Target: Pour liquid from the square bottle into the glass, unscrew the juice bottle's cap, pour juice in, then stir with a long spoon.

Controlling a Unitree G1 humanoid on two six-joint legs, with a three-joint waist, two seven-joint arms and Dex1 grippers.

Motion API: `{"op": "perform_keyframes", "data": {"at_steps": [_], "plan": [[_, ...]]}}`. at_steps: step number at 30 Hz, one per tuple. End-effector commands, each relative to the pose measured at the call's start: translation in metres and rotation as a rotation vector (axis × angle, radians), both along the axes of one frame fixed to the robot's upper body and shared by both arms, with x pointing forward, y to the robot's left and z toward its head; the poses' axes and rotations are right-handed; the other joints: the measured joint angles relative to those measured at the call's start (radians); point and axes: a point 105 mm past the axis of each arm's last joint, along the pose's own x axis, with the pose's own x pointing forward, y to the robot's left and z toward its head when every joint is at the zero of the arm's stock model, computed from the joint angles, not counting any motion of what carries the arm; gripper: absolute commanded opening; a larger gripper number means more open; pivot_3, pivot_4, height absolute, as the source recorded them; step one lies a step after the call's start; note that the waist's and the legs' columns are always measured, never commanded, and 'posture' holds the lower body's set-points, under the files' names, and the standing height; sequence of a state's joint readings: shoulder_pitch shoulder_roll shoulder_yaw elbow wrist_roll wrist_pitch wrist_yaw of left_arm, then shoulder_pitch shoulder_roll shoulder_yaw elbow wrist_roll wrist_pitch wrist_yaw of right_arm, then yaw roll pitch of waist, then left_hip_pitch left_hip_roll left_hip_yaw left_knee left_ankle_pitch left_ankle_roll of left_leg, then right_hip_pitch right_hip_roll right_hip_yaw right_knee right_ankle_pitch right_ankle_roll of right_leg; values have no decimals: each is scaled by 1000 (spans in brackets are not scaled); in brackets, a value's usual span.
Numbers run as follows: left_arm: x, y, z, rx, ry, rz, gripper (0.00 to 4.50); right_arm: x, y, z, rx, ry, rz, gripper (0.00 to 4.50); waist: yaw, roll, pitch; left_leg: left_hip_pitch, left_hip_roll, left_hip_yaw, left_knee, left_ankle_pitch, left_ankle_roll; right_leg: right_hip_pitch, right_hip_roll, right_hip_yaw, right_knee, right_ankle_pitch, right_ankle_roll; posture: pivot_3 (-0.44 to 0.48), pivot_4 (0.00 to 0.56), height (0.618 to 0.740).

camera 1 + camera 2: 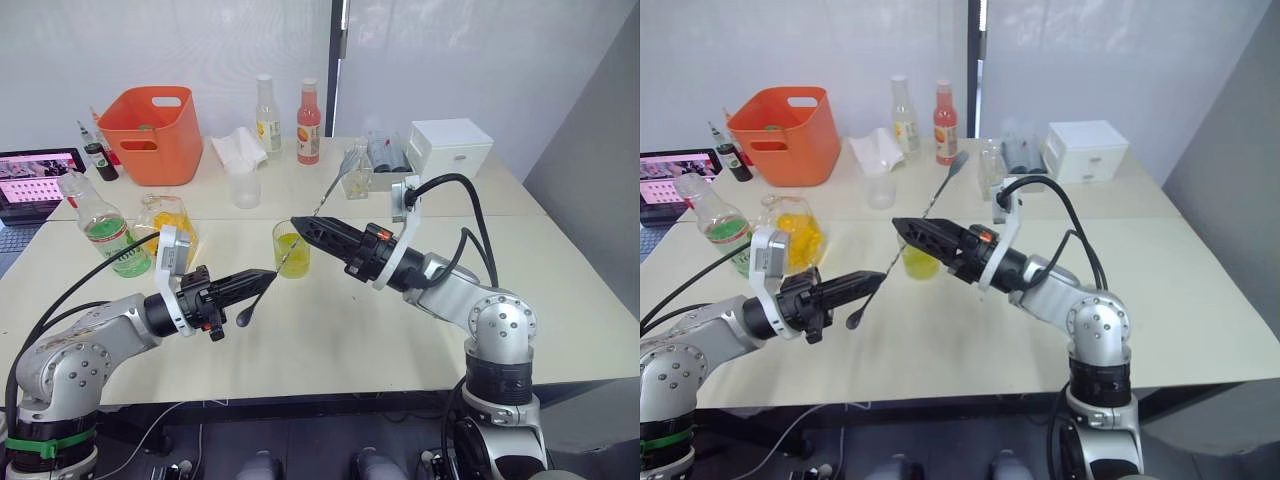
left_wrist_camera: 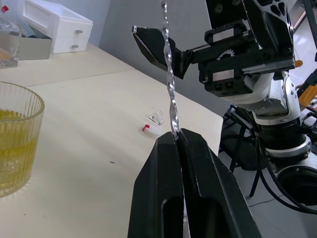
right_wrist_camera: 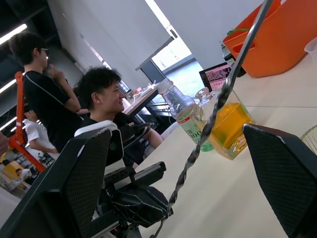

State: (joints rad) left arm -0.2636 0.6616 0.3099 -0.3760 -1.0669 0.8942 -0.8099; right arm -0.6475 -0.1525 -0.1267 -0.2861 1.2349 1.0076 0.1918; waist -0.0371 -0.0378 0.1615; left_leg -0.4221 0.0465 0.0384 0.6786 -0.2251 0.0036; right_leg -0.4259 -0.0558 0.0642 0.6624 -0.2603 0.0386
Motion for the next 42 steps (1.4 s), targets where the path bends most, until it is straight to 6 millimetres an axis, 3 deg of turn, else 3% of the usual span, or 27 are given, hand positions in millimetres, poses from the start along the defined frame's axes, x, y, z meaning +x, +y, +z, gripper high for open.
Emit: {"op": "perform_keyframes", "data": {"at_steps": [1,2,5,16,26,32,39,40,42], "plan": [[-4,-3,9,-5,-49,-23,35,-3,0,13,32,-40,3,4500,0,0,0,0,0,0,0,0,0,0,0,0,0,0,0,0,150,715],[-4,-2,9,-5,-49,-22,35,-3,0,13,34,-40,2,4500,0,0,0,0,0,0,0,0,0,0,0,0,0,0,0,0,150,715],[-3,-2,10,-5,-49,-19,0,-2,-1,14,37,-39,-2,3732,0,0,0,0,0,0,0,0,0,0,0,0,0,0,0,0,150,715],[-2,-2,7,-3,-42,-17,0,0,-4,17,66,-27,-14,40,-1,0,0,0,0,0,0,0,0,0,0,0,-1,0,0,0,150,715],[6,4,0,44,-17,34,0,1,-6,21,67,-43,-21,40,-2,0,0,0,0,0,-1,0,0,0,0,0,-1,0,0,0,150,715],[11,9,-3,67,7,74,1904,9,-11,24,52,-66,-82,0,-2,0,0,0,0,0,-1,0,0,0,0,0,-2,0,0,0,150,715],[26,35,-14,172,-47,240,4230,20,-23,31,50,-132,-179,0,-3,0,0,0,0,1,-1,0,0,0,0,0,-2,0,0,0,150,715],[27,37,-14,172,-58,259,4493,22,-25,33,47,-151,-193,0,-3,0,0,-1,0,2,-2,0,0,-1,0,0,-3,0,0,0,150,715],[33,45,-15,220,-108,325,4493,26,-31,51,48,-218,-224,0,-3,0,1,-1,1,3,-2,0,0,-1,0,0,-3,0,0,0,150,715]]}}
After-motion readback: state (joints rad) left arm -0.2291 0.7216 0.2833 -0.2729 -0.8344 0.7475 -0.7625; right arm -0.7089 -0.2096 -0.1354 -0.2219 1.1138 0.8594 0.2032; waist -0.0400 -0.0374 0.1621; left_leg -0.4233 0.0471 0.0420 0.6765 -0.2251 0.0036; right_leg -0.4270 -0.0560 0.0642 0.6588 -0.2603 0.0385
